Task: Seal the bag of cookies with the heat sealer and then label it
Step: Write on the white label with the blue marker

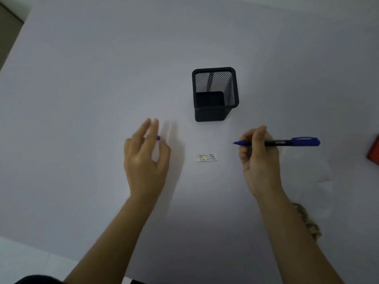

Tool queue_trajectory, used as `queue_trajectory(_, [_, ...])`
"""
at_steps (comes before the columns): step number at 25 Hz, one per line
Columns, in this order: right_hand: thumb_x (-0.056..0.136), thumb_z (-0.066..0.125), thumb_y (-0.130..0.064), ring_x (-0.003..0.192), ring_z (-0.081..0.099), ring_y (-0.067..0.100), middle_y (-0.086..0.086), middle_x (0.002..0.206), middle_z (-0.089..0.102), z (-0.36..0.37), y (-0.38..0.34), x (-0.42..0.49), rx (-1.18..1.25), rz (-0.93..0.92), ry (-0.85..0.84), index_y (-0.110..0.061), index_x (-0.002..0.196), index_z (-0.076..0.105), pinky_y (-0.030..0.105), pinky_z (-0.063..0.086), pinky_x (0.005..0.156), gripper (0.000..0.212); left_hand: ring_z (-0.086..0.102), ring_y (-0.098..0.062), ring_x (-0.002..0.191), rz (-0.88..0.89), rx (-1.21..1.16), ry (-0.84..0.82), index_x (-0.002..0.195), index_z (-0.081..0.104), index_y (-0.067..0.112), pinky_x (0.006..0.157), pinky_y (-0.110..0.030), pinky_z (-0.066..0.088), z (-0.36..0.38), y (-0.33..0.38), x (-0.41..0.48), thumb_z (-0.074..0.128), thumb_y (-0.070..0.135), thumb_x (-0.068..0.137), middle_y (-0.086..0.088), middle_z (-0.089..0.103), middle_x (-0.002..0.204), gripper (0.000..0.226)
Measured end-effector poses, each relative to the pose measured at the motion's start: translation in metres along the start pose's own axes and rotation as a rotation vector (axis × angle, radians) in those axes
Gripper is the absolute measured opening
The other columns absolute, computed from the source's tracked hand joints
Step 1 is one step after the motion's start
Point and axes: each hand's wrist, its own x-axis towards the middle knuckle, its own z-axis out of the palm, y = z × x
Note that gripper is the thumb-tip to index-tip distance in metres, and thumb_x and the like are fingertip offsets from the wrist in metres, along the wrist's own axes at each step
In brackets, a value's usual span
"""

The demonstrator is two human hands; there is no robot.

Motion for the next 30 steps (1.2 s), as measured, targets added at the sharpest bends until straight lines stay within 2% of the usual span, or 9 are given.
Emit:
queue_trajectory(3, [0.088,0.045,-0.043,0.06,0.064,0.005,-0.005,0.065,0.066,0.001,-0.003,-0.009,0.13,0.097,0.006,-0.01,0.074,0.06,0.013,0.052,0.057,0.038,0.049,-0.017,0.1,-0.201,0.151,-0.287,0.139,0.039,0.022,0.082,-0.025,0.041,-0.005,-0.015,0.024,0.06,0.027,0.09,-0.01,0.033,0.142,0.054])
queue_trajectory(7, [0.098,0.036,-0.019,0.066,0.068,0.011,0.0,0.069,0.069,0.005,-0.005,-0.018,0.269,0.185,0.013,-0.007,0.083,0.057,0.018,0.055,0.058,0.029,0.06,-0.021,0.08,-0.026,0.109,-0.376,0.1,0.066,0.007,0.069,-0.019,0.042,-0.001,-0.021,0.025,0.057,0.008,0.089,-0.009,0.06,0.104,0.013])
queue_trajectory(9, [0.098,0.041,-0.018,0.063,0.069,0.01,-0.002,0.067,0.07,0.008,-0.004,-0.02,0.255,0.168,0.038,-0.01,0.085,0.052,0.017,0.055,0.056,0.019,0.063,-0.014,0.081,-0.253,-0.109,-0.33,0.096,0.07,0.014,0.073,-0.011,0.045,-0.005,-0.006,0.022,0.059,0.009,0.088,-0.001,0.067,0.096,0.014])
queue_trajectory(11, [0.095,0.044,-0.022,0.063,0.068,0.007,-0.002,0.071,0.072,0.011,-0.004,-0.023,0.216,0.14,0.045,-0.011,0.087,0.053,0.016,0.055,0.059,0.017,0.067,-0.012,0.084,-0.622,-0.574,-0.418,0.095,0.07,0.018,0.08,-0.019,0.052,-0.012,0.019,0.021,0.059,0.009,0.088,0.002,0.071,0.091,0.016])
queue_trajectory(12, [0.094,0.045,-0.024,0.065,0.068,0.006,-0.003,0.072,0.073,0.013,-0.004,-0.024,0.198,0.127,0.049,-0.012,0.087,0.054,0.015,0.055,0.06,0.017,0.068,-0.013,0.081,-0.725,-0.755,-0.459,0.094,0.07,0.017,0.078,-0.021,0.055,-0.015,0.03,0.021,0.06,0.007,0.087,0.001,0.071,0.085,0.016])
queue_trajectory(16, [0.093,0.045,-0.025,0.069,0.069,0.006,-0.005,0.07,0.073,0.015,-0.005,-0.029,0.197,0.099,0.046,-0.014,0.085,0.055,0.015,0.054,0.064,0.017,0.068,-0.011,0.07,-0.692,-0.826,-0.531,0.085,0.07,0.017,0.068,-0.019,0.056,-0.023,0.049,0.022,0.063,0.011,0.082,0.001,0.072,0.073,0.01])
queue_trajectory(23, [0.083,0.05,-0.032,0.068,0.068,0.005,-0.006,0.069,0.072,0.013,-0.003,-0.033,0.123,0.082,0.019,-0.016,0.084,0.055,0.014,0.053,0.063,0.016,0.069,-0.01,0.07,-0.656,-0.838,-0.596,0.084,0.07,0.019,0.067,-0.017,0.055,-0.027,0.059,0.022,0.064,0.017,0.075,0.005,0.072,0.071,0.01])
queue_trajectory(27, [0.088,0.048,-0.028,0.068,0.069,0.005,-0.008,0.068,0.072,0.01,-0.002,-0.035,0.122,0.095,0.017,-0.015,0.085,0.056,0.014,0.053,0.062,0.015,0.068,-0.007,0.069,-0.621,-0.788,-0.634,0.083,0.069,0.019,0.069,-0.018,0.057,-0.029,0.062,0.019,0.065,0.019,0.076,0.005,0.073,0.071,0.009])
queue_trajectory(30, [0.074,0.055,-0.033,0.064,0.067,0.004,-0.011,0.062,0.068,0.008,-0.004,-0.036,0.112,0.079,0.003,-0.014,0.083,0.056,0.013,0.053,0.061,0.021,0.066,-0.004,0.067,-0.596,-0.762,-0.646,0.083,0.069,0.02,0.067,-0.016,0.056,-0.031,0.064,0.018,0.063,0.024,0.074,0.006,0.073,0.07,0.011])
